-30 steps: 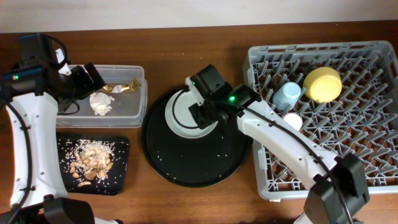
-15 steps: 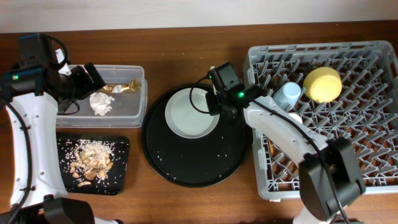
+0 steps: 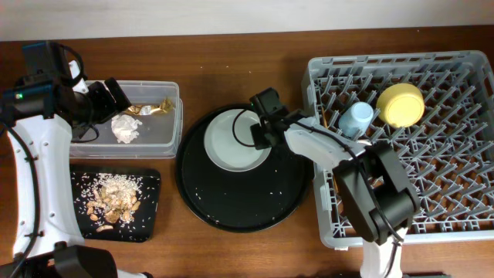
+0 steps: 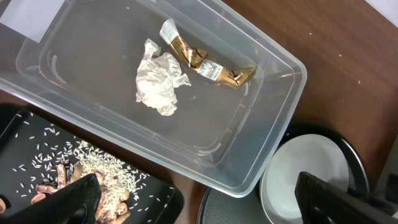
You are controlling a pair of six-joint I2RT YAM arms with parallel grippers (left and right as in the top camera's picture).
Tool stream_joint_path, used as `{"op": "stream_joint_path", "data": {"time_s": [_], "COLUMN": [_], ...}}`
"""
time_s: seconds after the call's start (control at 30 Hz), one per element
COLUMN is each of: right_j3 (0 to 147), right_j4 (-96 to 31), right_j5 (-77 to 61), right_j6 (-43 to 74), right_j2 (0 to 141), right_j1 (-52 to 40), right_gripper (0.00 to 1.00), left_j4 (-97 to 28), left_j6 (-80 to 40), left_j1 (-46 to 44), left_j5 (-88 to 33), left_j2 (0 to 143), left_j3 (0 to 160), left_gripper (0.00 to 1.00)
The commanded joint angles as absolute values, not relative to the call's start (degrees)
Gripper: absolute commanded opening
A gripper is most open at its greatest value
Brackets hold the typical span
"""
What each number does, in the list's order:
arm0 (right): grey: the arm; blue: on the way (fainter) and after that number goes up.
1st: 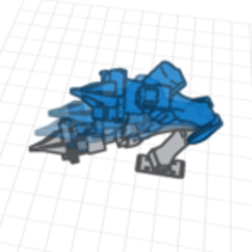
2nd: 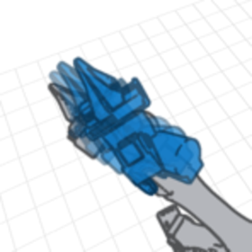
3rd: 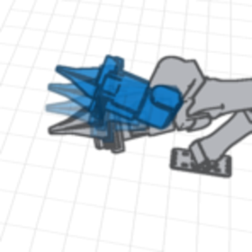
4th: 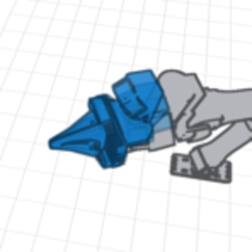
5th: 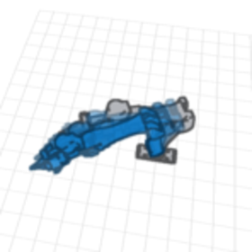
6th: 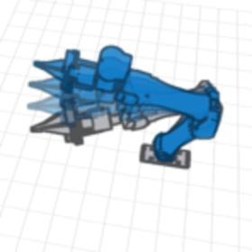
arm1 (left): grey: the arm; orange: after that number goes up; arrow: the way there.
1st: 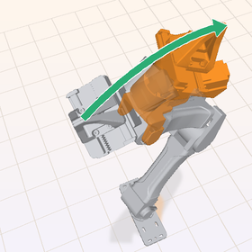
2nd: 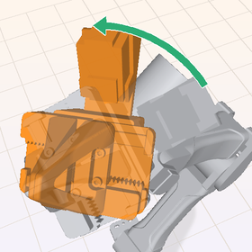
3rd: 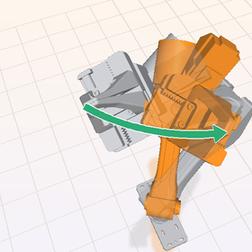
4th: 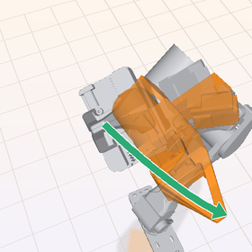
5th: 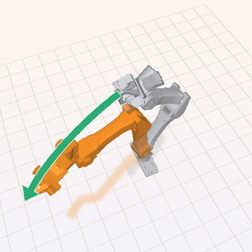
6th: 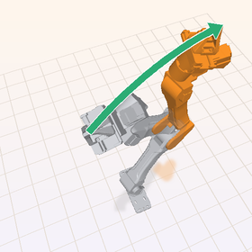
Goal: Sort waste into correct bins and load items into the dishwasher rack
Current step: 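Lift the white plate with the right gripper and stand it in the rack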
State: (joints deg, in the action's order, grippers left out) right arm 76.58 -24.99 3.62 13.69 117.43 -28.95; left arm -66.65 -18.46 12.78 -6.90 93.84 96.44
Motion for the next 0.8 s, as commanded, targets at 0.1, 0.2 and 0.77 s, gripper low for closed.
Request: {"op": "stream_joint_path", "data": {"time_s": [0.1,0.2,0.77], "right_j3": [76.5,78.4,82.6], "right_j4": [-24.9,-26.3,-55.4], "right_j5": [3.7,3.7,21.5], "right_j6": [14.0,12.1,-16.9], "right_j2": [117.9,115.0,65.4], "right_j1": [-29.2,-29.2,-1.1], "right_gripper": [0.04,0.04,0.04], "left_j4": [-66.7,-66.7,-66.7], "left_j6": [-18.6,-18.6,-18.6], "left_j1": [12.9,12.9,12.9], "left_j5": [-7.3,-7.3,-7.3], "left_j2": [93.6,93.6,93.6], "left_j3": [96.8,96.8,96.8], "left_gripper": [0.99,0.99,0.99]}}
